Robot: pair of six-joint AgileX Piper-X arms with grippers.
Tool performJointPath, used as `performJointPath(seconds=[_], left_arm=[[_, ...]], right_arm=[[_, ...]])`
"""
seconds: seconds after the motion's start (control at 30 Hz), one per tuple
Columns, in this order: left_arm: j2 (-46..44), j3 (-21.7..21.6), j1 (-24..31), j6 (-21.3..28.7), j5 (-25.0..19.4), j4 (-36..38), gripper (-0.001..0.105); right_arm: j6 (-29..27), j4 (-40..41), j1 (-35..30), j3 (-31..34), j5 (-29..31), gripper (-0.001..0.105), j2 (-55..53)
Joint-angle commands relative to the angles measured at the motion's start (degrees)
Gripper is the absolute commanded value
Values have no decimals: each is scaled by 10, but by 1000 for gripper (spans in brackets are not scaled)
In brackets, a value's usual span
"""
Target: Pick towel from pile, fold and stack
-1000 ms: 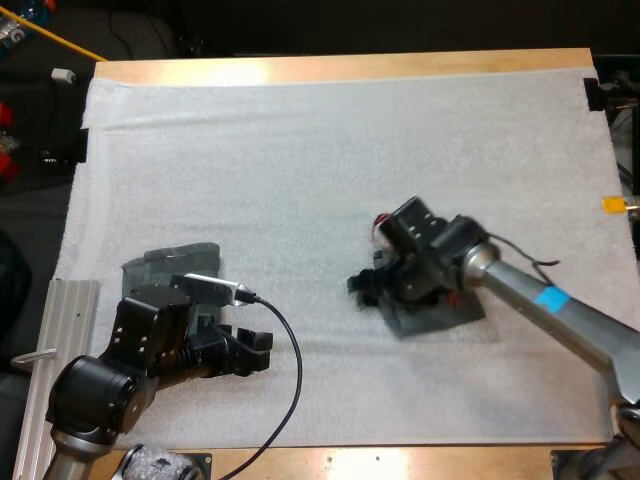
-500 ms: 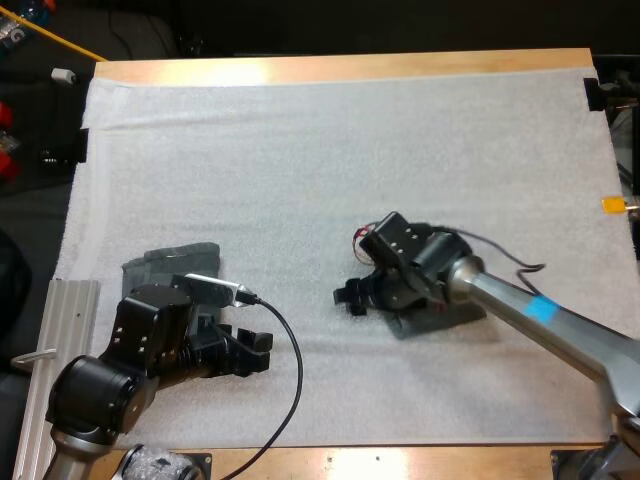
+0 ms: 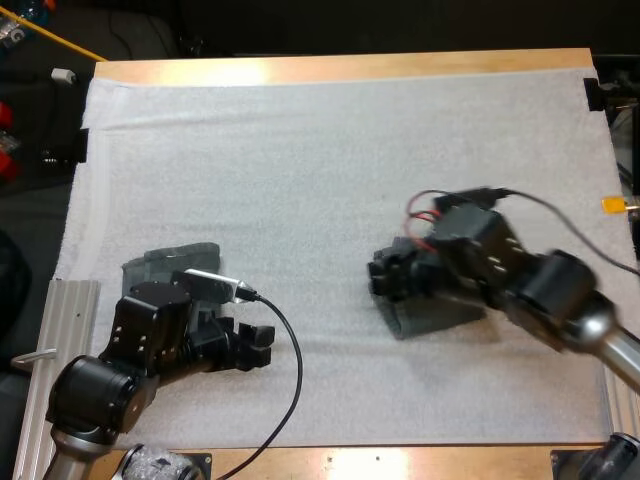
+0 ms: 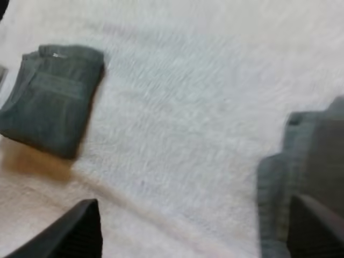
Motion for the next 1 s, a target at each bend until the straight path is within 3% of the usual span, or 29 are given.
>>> performJointPath(seconds=[0.0, 0.07, 0.2, 0.43, 0.67, 0.83, 0.97], left_arm=[[-3, -3, 1, -7, 10, -16, 61], [-3, -3, 1, -14, 23, -31, 61], [-3, 2, 1, -59, 64, -72, 73], [28, 51, -11, -170, 114, -183, 72], [107, 62, -85, -239, 111, -298, 72], [199, 62, -147, -312, 63, -409, 72], [279, 57, -172, -368, 60, -468, 72]], right_arm=[[-27, 24, -4, -3, 20, 69, -23], [-50, 47, -4, -3, 42, 69, -59], [-77, 90, -4, -3, 64, 69, -123], [-107, 109, -4, -3, 64, 69, -220], [-109, 124, -4, -3, 64, 69, -276], [-109, 124, -4, -3, 64, 69, -293], [-109, 125, -4, -3, 64, 69, -294]])
